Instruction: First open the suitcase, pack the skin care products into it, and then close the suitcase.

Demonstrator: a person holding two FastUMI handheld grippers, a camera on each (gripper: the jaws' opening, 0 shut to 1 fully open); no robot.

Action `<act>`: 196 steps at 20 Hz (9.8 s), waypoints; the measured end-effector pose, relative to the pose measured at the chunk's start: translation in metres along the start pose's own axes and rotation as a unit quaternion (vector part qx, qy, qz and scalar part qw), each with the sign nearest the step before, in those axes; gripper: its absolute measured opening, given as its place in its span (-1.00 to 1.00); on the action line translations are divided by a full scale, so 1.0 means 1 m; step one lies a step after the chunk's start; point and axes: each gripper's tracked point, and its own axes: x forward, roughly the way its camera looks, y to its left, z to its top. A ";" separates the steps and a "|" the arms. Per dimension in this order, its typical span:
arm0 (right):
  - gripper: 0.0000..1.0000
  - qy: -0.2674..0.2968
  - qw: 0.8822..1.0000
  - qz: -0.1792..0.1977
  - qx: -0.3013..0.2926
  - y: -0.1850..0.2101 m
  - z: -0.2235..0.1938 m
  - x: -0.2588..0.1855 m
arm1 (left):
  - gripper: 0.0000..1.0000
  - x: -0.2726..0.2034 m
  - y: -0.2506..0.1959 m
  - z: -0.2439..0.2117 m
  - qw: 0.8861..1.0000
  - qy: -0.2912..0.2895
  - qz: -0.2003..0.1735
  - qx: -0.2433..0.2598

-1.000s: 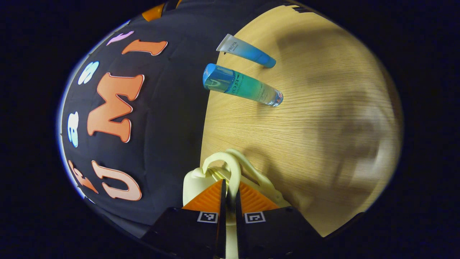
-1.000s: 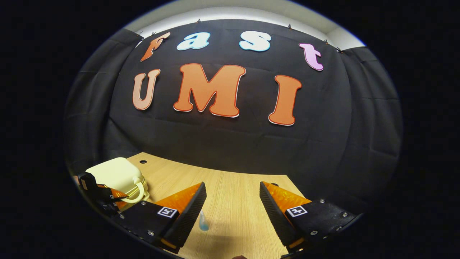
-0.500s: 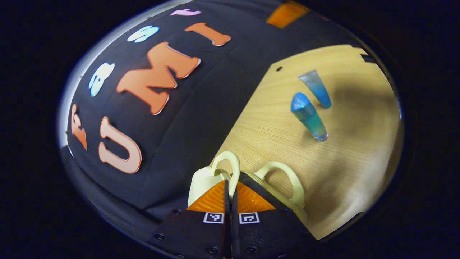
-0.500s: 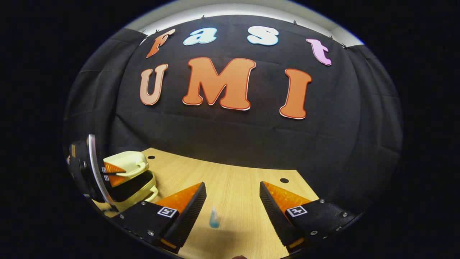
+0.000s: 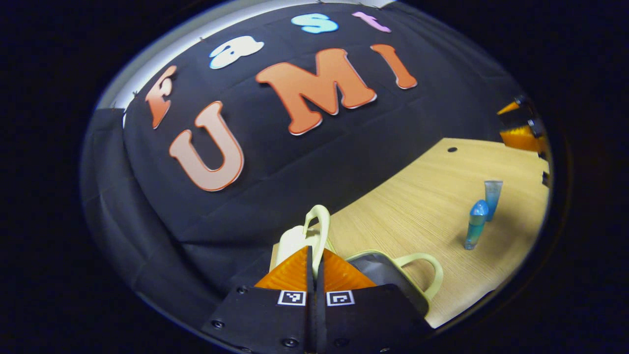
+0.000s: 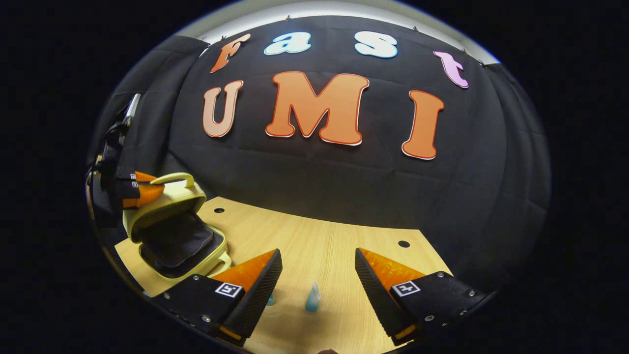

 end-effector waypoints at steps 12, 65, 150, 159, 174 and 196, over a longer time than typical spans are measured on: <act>0.89 0.012 1.000 -0.024 0.010 0.054 0.005 0.013 | -0.99 0.007 0.172 -0.063 0.993 -0.002 0.078 -0.087; 0.91 0.045 0.999 -0.012 0.011 -0.049 -0.052 0.012 | 0.96 0.017 -0.197 -0.009 0.978 -0.025 -0.157 -0.137; -0.37 0.137 0.965 0.212 0.072 0.288 -0.035 0.056 | -0.09 0.030 -0.022 -0.189 0.937 0.225 -0.186 -0.191; -0.37 0.165 0.951 0.244 0.094 0.306 -0.053 0.074 | -0.09 0.016 -0.046 -0.215 0.907 0.316 -0.190 -0.201; -0.37 0.218 0.931 0.261 0.130 0.316 -0.083 0.101 | -0.07 0.030 -0.058 -0.228 0.889 0.374 -0.156 -0.214; -0.13 0.392 0.872 0.222 0.194 0.340 -0.142 0.111 | 0.32 -0.078 0.157 -0.264 0.903 0.302 0.068 -0.298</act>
